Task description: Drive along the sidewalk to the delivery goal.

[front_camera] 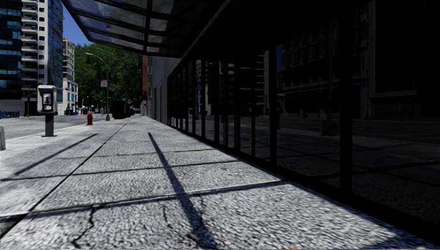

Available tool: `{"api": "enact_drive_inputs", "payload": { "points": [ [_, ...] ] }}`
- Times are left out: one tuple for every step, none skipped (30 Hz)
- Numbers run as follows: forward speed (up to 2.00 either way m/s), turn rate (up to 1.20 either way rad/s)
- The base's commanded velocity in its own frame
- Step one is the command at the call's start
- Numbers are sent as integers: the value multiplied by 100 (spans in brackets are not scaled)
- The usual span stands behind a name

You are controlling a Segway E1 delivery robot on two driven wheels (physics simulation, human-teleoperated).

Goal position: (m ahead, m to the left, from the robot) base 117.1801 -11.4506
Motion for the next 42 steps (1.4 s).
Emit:
{"api": "enact_drive_inputs", "payload": {
  "points": [
    [200,44],
    [200,48],
    [200,53],
    [200,57],
    [200,57],
    [200,65],
    [200,81],
    [200,94],
    [200,94],
    [200,97],
    [200,97],
    [200,97],
    [200,97],
    [200,92],
    [200,82],
    [200,68],
    [200,68],
    [200,49],
    [200,0],
    [200,0],
    [200,0],
    [200,0],
    [200,0],
    [200,0],
    [200,0],
    [200,0],
    [200,0],
    [200,0],
    [200,0],
    [200,0],
    [200,0],
    [200,0],
    [200,0],
    [200,0],
    [200,0],
    [200,0],
    [200,0],
    [200,0],
    [200,0],
    [200,0],
    [200,0],
    [200,0]
  ]
}}
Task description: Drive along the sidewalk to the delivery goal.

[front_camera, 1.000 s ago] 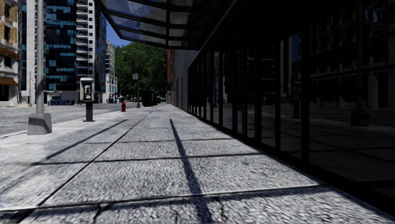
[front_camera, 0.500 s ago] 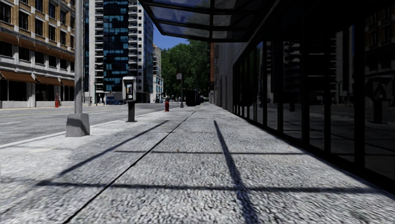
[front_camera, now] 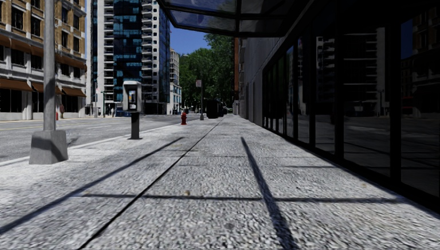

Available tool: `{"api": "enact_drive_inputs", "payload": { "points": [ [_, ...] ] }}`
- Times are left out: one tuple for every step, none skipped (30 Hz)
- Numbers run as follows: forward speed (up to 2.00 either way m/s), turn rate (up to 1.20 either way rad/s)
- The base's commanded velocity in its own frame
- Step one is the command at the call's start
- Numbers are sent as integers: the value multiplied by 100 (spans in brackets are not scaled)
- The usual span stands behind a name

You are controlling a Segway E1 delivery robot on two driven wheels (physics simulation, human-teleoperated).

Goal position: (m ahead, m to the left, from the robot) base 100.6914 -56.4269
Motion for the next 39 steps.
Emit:
{"api": "enact_drive_inputs", "payload": {
  "points": [
    [200,0],
    [200,0],
    [200,0],
    [200,0],
    [200,0],
    [200,0],
    [200,0],
    [200,0],
    [200,0],
    [200,0],
    [200,0],
    [200,0],
    [200,0],
    [200,0],
    [200,0],
    [200,0],
    [200,0],
    [200,0],
    [200,0],
    [200,0],
    [200,0],
    [200,0],
    [200,0],
    [200,0],
    [200,0],
    [200,0],
    [200,0],
    [200,0],
    [200,0],
    [200,0],
    [200,0],
    [200,0],
    [200,0],
    [200,0],
    [200,0],
    [200,0],
    [200,0],
    [200,0],
    [200,0]
  ]
}}
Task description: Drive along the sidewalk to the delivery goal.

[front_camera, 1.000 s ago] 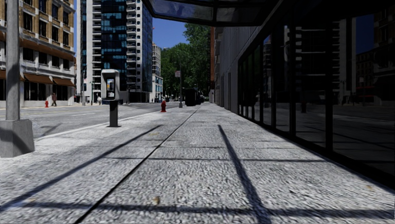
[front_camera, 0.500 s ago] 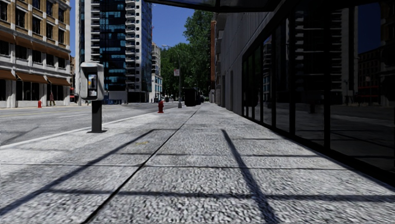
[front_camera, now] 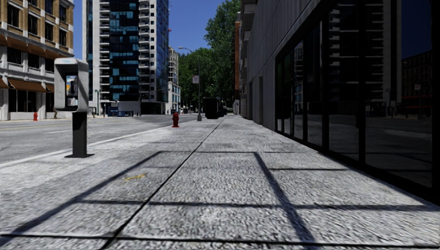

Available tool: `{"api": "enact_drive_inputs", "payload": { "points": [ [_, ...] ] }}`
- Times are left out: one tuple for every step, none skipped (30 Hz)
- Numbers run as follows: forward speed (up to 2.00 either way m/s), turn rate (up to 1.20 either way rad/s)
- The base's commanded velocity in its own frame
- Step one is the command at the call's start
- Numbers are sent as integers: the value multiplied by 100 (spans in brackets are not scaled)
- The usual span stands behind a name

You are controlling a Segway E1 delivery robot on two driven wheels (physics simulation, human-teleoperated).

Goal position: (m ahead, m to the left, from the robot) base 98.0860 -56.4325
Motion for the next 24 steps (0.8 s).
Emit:
{"api": "enact_drive_inputs", "payload": {
  "points": [
    [200,0],
    [200,0],
    [200,0],
    [200,0],
    [200,0],
    [200,0],
    [200,0],
    [200,-8],
    [200,-8],
    [200,-11],
    [200,-11],
    [200,-11],
    [200,-11],
    [200,-12],
    [200,-12],
    [200,-12],
    [200,-12],
    [200,-12],
    [200,-12],
    [200,-12],
    [200,-12],
    [200,-12],
    [200,-12],
    [200,-12]
  ]
}}
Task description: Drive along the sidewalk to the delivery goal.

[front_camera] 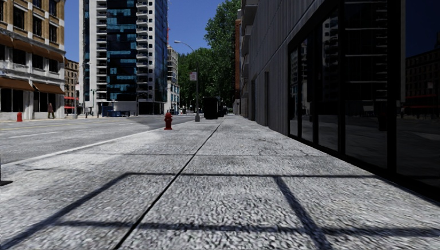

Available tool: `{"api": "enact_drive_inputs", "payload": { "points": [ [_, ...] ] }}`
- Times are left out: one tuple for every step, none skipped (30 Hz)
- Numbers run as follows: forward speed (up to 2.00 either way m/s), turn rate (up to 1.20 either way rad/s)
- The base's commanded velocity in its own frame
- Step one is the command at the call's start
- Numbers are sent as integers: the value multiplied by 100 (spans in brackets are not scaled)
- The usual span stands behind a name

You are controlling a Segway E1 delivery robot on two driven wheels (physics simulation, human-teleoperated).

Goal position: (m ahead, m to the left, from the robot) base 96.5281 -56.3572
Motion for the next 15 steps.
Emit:
{"api": "enact_drive_inputs", "payload": {
  "points": [
    [200,-12],
    [200,-13],
    [200,-16],
    [200,-16],
    [200,-22],
    [200,-25],
    [200,-26],
    [200,-26],
    [200,-26],
    [200,-26],
    [200,-26],
    [200,-26],
    [200,-26],
    [200,-26],
    [200,-26]
  ]
}}
